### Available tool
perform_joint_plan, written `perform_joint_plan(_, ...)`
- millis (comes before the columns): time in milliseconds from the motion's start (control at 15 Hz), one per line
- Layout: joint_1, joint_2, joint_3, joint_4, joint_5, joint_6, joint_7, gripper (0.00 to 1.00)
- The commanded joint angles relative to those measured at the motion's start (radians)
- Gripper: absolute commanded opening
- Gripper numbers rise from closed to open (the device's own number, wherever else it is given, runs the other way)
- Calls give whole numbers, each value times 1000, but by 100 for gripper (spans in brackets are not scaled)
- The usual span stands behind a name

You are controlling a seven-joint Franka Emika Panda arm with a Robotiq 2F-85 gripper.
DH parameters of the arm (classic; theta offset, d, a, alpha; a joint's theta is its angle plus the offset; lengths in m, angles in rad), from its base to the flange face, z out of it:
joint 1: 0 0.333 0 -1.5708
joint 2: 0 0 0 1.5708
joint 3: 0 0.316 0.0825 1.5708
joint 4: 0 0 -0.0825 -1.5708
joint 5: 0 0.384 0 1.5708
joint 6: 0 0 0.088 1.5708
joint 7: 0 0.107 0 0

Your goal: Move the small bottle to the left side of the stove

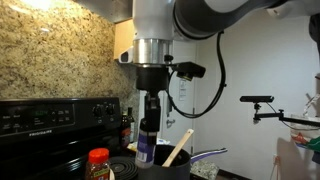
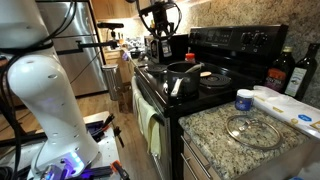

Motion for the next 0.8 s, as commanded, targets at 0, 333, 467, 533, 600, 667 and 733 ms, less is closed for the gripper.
perform_joint_plan(0, 26, 113, 22, 12, 13, 139, 81, 24)
perform_joint_plan(333, 57, 269, 8, 57, -35, 301, 116, 24)
perform_joint_plan(467, 66, 317, -4, 92, -64, 300, 110, 24)
perform_joint_plan(533, 69, 335, -10, 108, -76, 293, 111, 24)
perform_joint_plan(600, 74, 349, -18, 126, -92, 281, 111, 24)
perform_joint_plan(667, 77, 358, -23, 132, -98, 283, 111, 24)
perform_joint_plan(733, 67, 334, -18, 94, -64, 297, 91, 49)
